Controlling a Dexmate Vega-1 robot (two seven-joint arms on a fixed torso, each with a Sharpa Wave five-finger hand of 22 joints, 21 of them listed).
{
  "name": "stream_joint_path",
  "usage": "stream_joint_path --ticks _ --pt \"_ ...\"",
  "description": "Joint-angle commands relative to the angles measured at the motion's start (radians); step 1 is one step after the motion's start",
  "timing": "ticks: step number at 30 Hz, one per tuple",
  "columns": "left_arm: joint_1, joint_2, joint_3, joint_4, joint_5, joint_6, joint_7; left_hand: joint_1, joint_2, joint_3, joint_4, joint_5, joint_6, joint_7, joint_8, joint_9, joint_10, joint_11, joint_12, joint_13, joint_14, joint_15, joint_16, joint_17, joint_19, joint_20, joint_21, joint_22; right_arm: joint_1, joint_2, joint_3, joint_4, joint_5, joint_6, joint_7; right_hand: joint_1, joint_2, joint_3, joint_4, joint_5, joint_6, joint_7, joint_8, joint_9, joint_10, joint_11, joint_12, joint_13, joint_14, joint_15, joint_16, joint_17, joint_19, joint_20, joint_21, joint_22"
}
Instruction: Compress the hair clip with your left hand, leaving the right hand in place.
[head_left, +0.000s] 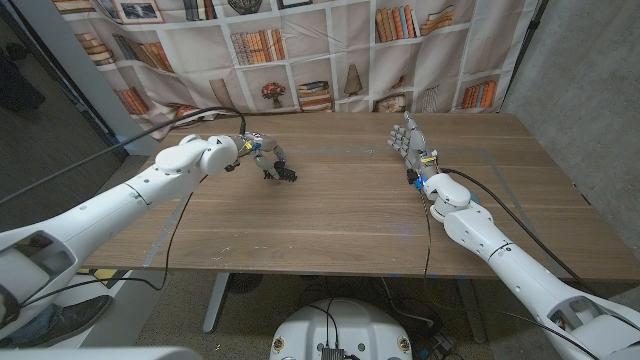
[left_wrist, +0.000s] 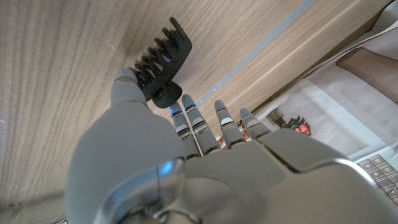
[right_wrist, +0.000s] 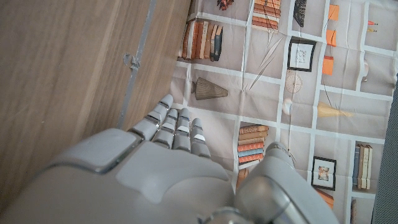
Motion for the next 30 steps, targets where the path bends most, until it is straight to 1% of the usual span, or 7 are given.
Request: stream_joint_path --ticks 1,7,14,22,30 --pt "-0.002 0.001 0.006 0.0 -0.007 0.011 0.005 0.0 0.001 -0.005 0.003 0.0 0.014 0.0 0.01 0.003 0.012 0.0 0.007 0.003 0.011 -0.149 0.003 0.004 0.008 0.0 -0.003 0.004 0.002 0.0 -0.002 -0.001 0.001 -0.006 -0.001 0.002 0.012 0.0 -0.005 -0.004 0.004 -0.003 0.003 0.003 0.012 -0.002 -0.001 0.001 0.01 0.001 -0.001 0.006 0.006 -0.025 -0.004 0.004" --pt "-0.001 0.006 0.003 -0.005 -0.009 0.01 0.012 0.003 0.003 -0.006 0.003 -0.001 0.021 0.0 0.012 0.003 0.017 0.0 0.007 0.003 0.014 -0.15 0.003 0.004 0.011 0.004 -0.004 0.004 0.005 -0.001 -0.004 -0.003 -0.001 -0.009 0.0 0.002 0.012 0.0 -0.005 -0.004 0.004 -0.002 0.003 0.003 0.013 -0.002 -0.001 0.001 0.01 0.001 -0.002 0.006 0.006 -0.024 -0.005 0.004" --pt "0.006 0.008 -0.004 -0.009 -0.014 0.01 0.036 0.011 0.011 -0.005 0.003 -0.002 0.04 0.001 0.017 0.003 0.036 0.0 0.009 0.004 0.022 -0.152 0.002 0.003 0.02 -0.004 -0.004 0.004 0.007 0.005 -0.005 0.0 0.001 -0.006 0.001 0.002 0.013 -0.001 -0.006 -0.004 0.003 -0.003 0.002 0.003 0.013 -0.003 -0.002 0.001 0.011 0.002 -0.002 0.006 0.007 -0.024 -0.007 0.004" --pt "0.002 0.002 0.005 0.002 -0.016 0.011 0.024 0.02 0.017 -0.008 0.002 -0.005 0.071 0.001 0.027 0.003 0.066 0.0 0.013 0.007 0.036 -0.155 0.002 0.003 0.033 -0.009 -0.004 0.004 0.005 0.003 -0.006 -0.004 -0.001 -0.007 0.0 0.002 0.013 -0.001 -0.006 -0.004 0.003 -0.003 0.002 0.003 0.015 -0.003 -0.002 0.001 0.013 0.001 -0.002 0.006 0.007 -0.022 -0.008 0.004" --pt "0.007 0.001 0.006 0.005 -0.022 0.013 0.032 0.022 0.02 -0.01 0.003 -0.007 0.08 0.001 0.027 0.0 0.077 -0.001 0.013 0.007 0.041 -0.155 0.002 0.003 0.039 -0.006 -0.003 0.004 0.001 0.001 -0.004 -0.01 -0.001 -0.008 -0.005 0.002 0.013 -0.002 -0.007 -0.004 0.003 -0.004 0.002 0.003 0.016 -0.004 -0.002 0.001 0.013 0.001 -0.003 0.006 0.008 -0.021 -0.01 0.004"
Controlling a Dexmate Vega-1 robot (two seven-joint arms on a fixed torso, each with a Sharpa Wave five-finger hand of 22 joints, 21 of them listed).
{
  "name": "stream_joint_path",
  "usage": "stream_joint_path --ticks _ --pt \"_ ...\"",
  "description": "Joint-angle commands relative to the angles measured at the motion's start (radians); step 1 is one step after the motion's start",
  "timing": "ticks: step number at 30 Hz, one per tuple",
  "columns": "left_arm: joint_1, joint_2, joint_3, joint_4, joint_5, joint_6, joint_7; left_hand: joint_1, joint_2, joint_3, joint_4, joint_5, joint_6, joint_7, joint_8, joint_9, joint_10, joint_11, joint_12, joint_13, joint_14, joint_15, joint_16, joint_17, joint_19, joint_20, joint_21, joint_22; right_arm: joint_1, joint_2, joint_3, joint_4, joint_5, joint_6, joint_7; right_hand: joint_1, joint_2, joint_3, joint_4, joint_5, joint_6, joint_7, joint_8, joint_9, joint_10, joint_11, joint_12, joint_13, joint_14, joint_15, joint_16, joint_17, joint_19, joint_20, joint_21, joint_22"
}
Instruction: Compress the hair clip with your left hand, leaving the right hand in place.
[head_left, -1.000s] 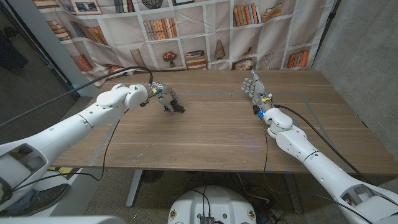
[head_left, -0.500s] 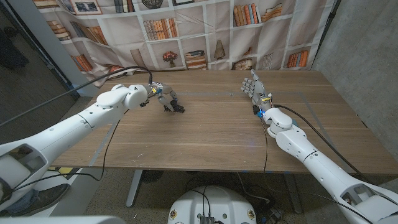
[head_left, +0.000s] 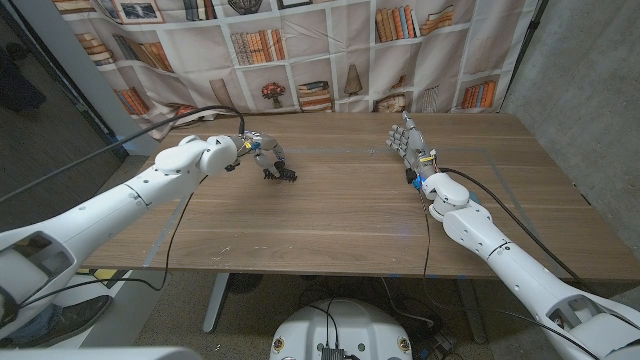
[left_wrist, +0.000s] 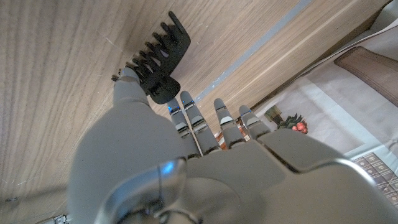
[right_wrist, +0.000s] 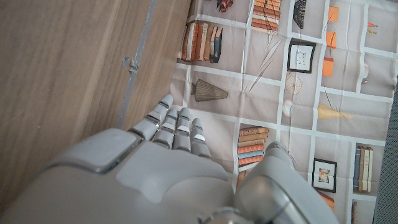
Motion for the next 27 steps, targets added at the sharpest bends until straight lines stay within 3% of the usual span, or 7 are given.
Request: stream_joint_path --ticks 1,14,20,25,27 --pt "0.005 -0.003 0.003 0.007 -0.009 0.003 0.009 0.008 0.006 -0.006 -0.001 -0.002 0.017 -0.003 0.004 0.0 0.015 0.001 0.006 0.002 0.017 -0.155 0.002 0.003 0.013 0.001 -0.003 0.003 -0.006 -0.002 0.001 -0.01 -0.002 -0.003 -0.006 -0.002 0.009 0.003 -0.003 -0.004 0.003 -0.004 0.002 0.003 0.007 -0.002 -0.002 0.001 0.01 -0.003 -0.003 0.006 0.008 -0.021 -0.003 0.004" --pt "0.024 -0.005 -0.008 0.001 -0.024 0.018 0.048 0.037 0.025 -0.004 -0.005 -0.009 0.081 -0.001 0.012 -0.009 0.068 0.001 0.006 0.001 0.061 -0.159 0.006 0.003 0.049 -0.002 -0.001 0.003 -0.006 -0.006 0.0 -0.006 0.006 -0.014 0.003 -0.003 0.009 0.002 -0.004 -0.004 0.003 -0.005 0.002 0.003 0.008 -0.001 -0.003 0.001 0.011 -0.003 -0.003 0.006 0.009 -0.021 -0.006 0.004" --pt "0.033 -0.009 -0.016 -0.001 -0.04 0.029 0.067 0.081 0.061 0.003 -0.01 -0.028 0.198 0.002 0.025 -0.015 0.172 0.002 0.006 -0.003 0.128 -0.162 0.005 0.002 0.086 -0.056 -0.005 0.002 0.001 -0.003 -0.003 0.005 0.006 -0.012 0.011 -0.003 0.01 0.002 -0.004 -0.004 0.002 -0.006 0.001 0.003 0.008 -0.003 -0.004 0.001 0.011 -0.003 -0.004 0.006 0.009 -0.021 -0.008 0.004" --pt "0.034 -0.016 -0.022 0.002 -0.063 0.04 0.069 0.118 0.103 0.018 -0.003 -0.061 0.333 0.01 0.022 -0.023 0.292 0.002 0.003 -0.006 0.228 -0.163 0.006 0.001 0.126 -0.125 -0.007 0.001 0.004 -0.002 -0.004 0.01 0.008 -0.013 0.016 -0.003 0.01 0.001 -0.004 -0.004 0.002 -0.006 0.001 0.003 0.01 -0.001 -0.004 0.001 0.011 -0.003 -0.004 0.006 0.009 -0.02 -0.009 0.004" --pt "0.034 -0.017 -0.022 0.001 -0.065 0.044 0.075 0.13 0.11 0.026 -0.002 -0.068 0.373 0.015 0.023 -0.024 0.319 0.002 0.0 -0.007 0.263 -0.164 0.008 0.001 0.141 -0.137 -0.006 0.001 0.005 -0.001 -0.004 0.013 0.008 -0.011 0.018 -0.003 0.01 0.001 -0.004 -0.004 0.003 -0.006 0.002 0.003 0.01 -0.001 -0.004 0.001 0.011 -0.003 -0.004 0.006 0.009 -0.02 -0.01 0.004"
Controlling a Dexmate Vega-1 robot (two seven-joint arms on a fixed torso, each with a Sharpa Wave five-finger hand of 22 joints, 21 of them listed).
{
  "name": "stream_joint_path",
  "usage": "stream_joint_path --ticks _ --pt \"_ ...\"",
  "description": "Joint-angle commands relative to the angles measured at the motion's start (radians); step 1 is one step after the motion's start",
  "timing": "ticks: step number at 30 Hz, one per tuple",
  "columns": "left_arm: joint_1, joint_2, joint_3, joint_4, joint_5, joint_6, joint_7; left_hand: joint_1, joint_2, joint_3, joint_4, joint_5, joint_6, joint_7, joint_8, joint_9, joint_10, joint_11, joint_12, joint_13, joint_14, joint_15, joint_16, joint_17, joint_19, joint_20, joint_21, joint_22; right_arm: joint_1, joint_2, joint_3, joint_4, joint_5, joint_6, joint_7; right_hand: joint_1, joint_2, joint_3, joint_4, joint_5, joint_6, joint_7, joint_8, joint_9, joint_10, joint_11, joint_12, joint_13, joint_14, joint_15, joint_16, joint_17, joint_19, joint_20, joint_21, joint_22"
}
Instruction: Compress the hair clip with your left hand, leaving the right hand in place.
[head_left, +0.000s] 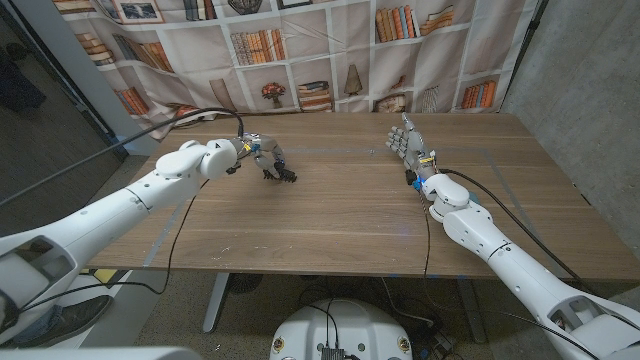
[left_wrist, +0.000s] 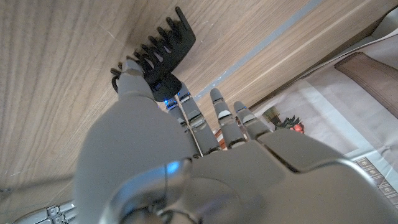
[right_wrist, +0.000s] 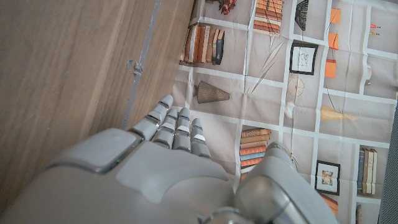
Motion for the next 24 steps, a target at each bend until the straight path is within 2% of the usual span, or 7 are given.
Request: stream_joint_path --ticks 1,4,6,11,16,19,24 --pt "0.009 -0.009 -0.012 -0.002 -0.033 0.022 0.028 0.043 0.046 0.022 0.006 -0.013 0.172 -0.005 0.004 0.0 0.074 -0.002 0.004 0.003 0.067 -0.157 0.008 0.001 0.03 -0.038 0.001 0.001 0.009 0.003 -0.004 0.016 0.004 0.0 0.013 -0.003 0.01 0.001 -0.004 -0.004 0.002 -0.006 0.001 0.003 0.01 -0.001 -0.004 0.002 0.006 0.002 -0.001 0.006 0.009 -0.02 -0.005 0.004" --pt "0.015 -0.01 -0.017 -0.009 -0.038 0.029 0.046 0.061 0.05 0.034 0.005 -0.022 0.217 -0.003 0.005 0.0 0.115 -0.002 0.004 0.002 0.104 -0.158 0.008 0.001 0.054 -0.059 0.004 0.001 0.01 0.005 -0.003 0.02 0.004 0.006 0.015 -0.004 0.01 0.001 -0.004 -0.004 0.003 -0.006 0.002 0.003 0.01 -0.002 -0.004 0.002 0.006 0.002 -0.001 0.006 0.009 -0.02 -0.006 0.004" --pt "0.017 -0.01 -0.019 -0.012 -0.042 0.031 0.054 0.072 0.052 0.044 0.006 -0.028 0.247 0.012 0.006 0.0 0.144 -0.003 0.005 0.002 0.131 -0.158 0.008 0.001 0.067 -0.065 0.003 0.0 0.01 0.004 -0.003 0.021 0.004 0.007 0.016 -0.004 0.01 0.0 -0.005 -0.004 0.003 -0.006 0.002 0.003 0.01 -0.002 -0.005 0.002 0.006 0.002 -0.001 0.006 0.009 -0.02 -0.006 0.004" --pt "0.024 -0.014 -0.022 -0.02 -0.048 0.044 0.071 0.088 0.054 0.058 0.007 -0.036 0.271 0.012 0.002 -0.001 0.172 -0.002 0.002 0.002 0.169 -0.159 0.008 0.001 0.092 -0.079 0.006 0.001 0.007 0.002 0.0 0.018 0.005 0.009 0.014 -0.004 0.01 0.0 -0.005 -0.004 0.003 -0.006 0.002 0.003 0.01 -0.003 -0.005 0.002 0.006 0.002 -0.001 0.006 0.01 -0.02 -0.007 0.004" --pt "0.022 -0.013 -0.019 -0.025 -0.05 0.046 0.073 0.094 0.053 0.068 0.011 -0.043 0.281 0.019 -0.005 0.0 0.205 -0.001 0.003 0.001 0.193 -0.16 0.005 0.0 0.102 -0.084 0.004 0.001 0.004 0.0 0.002 0.016 0.007 0.01 0.015 -0.005 0.01 -0.001 -0.005 -0.004 0.003 -0.006 0.002 0.003 0.01 -0.003 -0.005 0.002 0.007 0.002 -0.001 0.006 0.01 -0.02 -0.008 0.005" --pt "0.019 -0.014 -0.018 -0.029 -0.054 0.049 0.065 0.104 0.058 0.079 0.012 -0.046 0.286 0.035 -0.01 0.001 0.216 -0.002 0.0 0.001 0.213 -0.16 0.004 0.0 0.107 -0.089 0.003 0.001 0.003 0.001 0.004 0.016 0.008 0.01 0.014 -0.005 0.01 -0.001 -0.005 -0.004 0.003 -0.006 0.002 0.003 0.01 -0.002 -0.006 0.002 0.007 0.003 -0.001 0.006 0.01 -0.018 -0.009 0.005" --pt "0.01 -0.017 -0.013 -0.027 -0.061 0.048 0.051 0.108 0.062 0.088 0.017 -0.047 0.288 0.045 -0.014 0.003 0.231 -0.003 0.0 0.001 0.225 -0.16 0.002 0.0 0.109 -0.089 0.001 0.001 0.003 0.0 0.004 0.015 0.009 0.009 0.014 -0.005 0.01 -0.001 -0.005 -0.004 0.003 -0.006 0.001 0.003 0.01 -0.002 -0.006 0.002 0.007 0.003 -0.001 0.006 0.01 -0.018 -0.01 0.005"
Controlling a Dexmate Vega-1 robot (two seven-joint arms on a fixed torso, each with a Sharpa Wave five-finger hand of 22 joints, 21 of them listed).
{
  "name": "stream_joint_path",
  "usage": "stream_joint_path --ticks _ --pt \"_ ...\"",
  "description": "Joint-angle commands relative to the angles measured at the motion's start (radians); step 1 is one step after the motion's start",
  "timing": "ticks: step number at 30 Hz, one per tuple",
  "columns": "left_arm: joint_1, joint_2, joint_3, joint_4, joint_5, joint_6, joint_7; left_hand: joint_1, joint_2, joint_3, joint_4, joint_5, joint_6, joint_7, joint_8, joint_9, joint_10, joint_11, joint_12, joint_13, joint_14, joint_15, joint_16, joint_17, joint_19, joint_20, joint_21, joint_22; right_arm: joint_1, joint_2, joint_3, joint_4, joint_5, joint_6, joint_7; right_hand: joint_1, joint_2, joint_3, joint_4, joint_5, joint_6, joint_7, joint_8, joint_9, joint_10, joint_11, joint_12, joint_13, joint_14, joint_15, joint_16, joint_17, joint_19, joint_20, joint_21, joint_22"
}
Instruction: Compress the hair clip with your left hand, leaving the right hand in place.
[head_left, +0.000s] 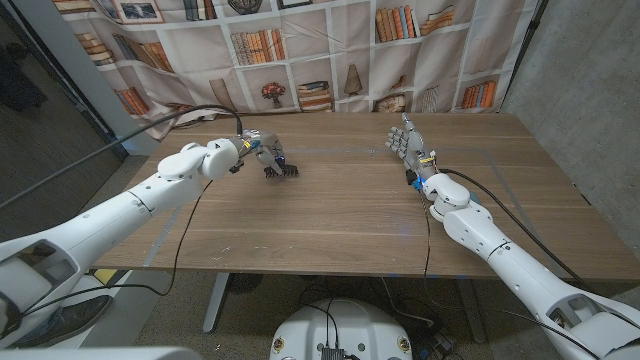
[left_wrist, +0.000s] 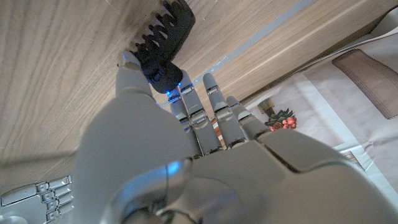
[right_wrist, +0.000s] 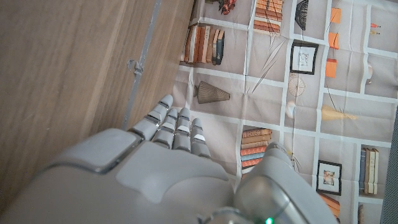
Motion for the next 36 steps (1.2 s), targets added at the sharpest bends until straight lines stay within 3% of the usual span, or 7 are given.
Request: stream_joint_path --ticks 1,10,14,19,23,36 --pt "-0.009 -0.006 0.004 -0.006 -0.017 0.007 -0.011 0.091 0.083 0.062 0.048 -0.003 0.187 -0.038 -0.008 0.006 0.104 -0.09 -0.002 0.006 0.02 -0.13 0.002 0.002 0.009 -0.058 0.0 0.001 -0.004 -0.003 0.003 -0.002 0.003 0.002 0.001 0.0 0.005 -0.001 -0.005 -0.004 0.003 -0.006 0.002 0.003 0.01 -0.002 0.001 0.002 0.007 0.004 -0.001 0.006 0.006 -0.015 -0.001 0.005" --pt "-0.015 -0.006 0.001 -0.01 -0.051 -0.002 -0.035 0.115 0.099 0.112 0.066 0.005 0.128 0.008 -0.035 0.017 0.115 -0.09 -0.007 0.009 0.05 -0.132 -0.005 0.002 0.009 -0.068 -0.004 0.001 -0.007 -0.003 0.005 -0.002 0.006 0.006 0.004 0.0 0.005 -0.002 -0.006 -0.004 0.003 -0.006 0.001 0.003 0.01 -0.003 0.0 0.002 0.007 0.003 -0.002 0.006 0.007 -0.014 -0.002 0.005" --pt "-0.007 -0.005 -0.003 -0.02 -0.054 0.001 -0.02 0.118 0.101 0.124 0.073 0.007 0.124 0.014 -0.037 0.019 0.115 -0.089 -0.007 0.01 0.05 -0.132 -0.007 0.002 0.009 -0.069 -0.004 0.002 -0.008 -0.004 0.005 -0.002 0.005 0.007 0.006 -0.001 0.006 -0.002 -0.006 -0.004 0.003 -0.006 0.001 0.003 0.01 -0.002 0.0 0.002 0.007 0.003 -0.002 0.006 0.007 -0.014 -0.003 0.005" --pt "0.01 -0.002 -0.014 -0.038 -0.055 0.011 0.01 0.129 0.093 0.175 0.098 0.002 0.15 0.036 -0.027 0.021 0.165 -0.081 0.033 0.051 0.112 -0.137 0.002 0.005 0.016 -0.071 -0.006 -0.001 -0.012 -0.006 0.005 -0.006 0.006 0.005 0.003 -0.001 0.006 -0.003 -0.006 -0.004 0.003 -0.007 0.001 0.003 0.01 -0.002 0.0 0.002 0.007 0.003 -0.002 0.006 0.007 -0.013 -0.004 0.005" --pt "0.015 0.004 -0.011 -0.053 -0.033 0.022 0.019 0.134 0.089 0.2 0.11 -0.002 0.145 0.041 -0.026 0.025 0.165 -0.081 0.048 0.081 0.146 -0.138 0.003 0.007 0.008 -0.047 -0.011 -0.001 -0.014 -0.006 0.006 -0.005 0.008 0.007 0.004 -0.001 0.006 -0.003 -0.006 -0.004 0.003 -0.007 0.001 0.004 0.011 -0.003 0.0 0.002 0.007 0.003 -0.002 0.006 0.007 -0.013 -0.005 0.005" --pt "0.026 0.002 -0.015 -0.058 -0.02 0.026 0.044 0.143 0.082 0.235 0.124 -0.006 0.149 0.04 -0.005 0.045 0.15 -0.077 0.072 0.134 0.174 -0.141 0.0 0.013 -0.008 -0.043 -0.016 -0.002 -0.015 -0.007 0.007 -0.003 0.011 0.006 0.005 -0.002 0.006 -0.004 -0.006 -0.004 0.003 -0.007 0.001 0.004 0.011 -0.003 -0.001 0.002 0.007 0.005 -0.002 0.006 0.006 -0.01 -0.009 0.005"
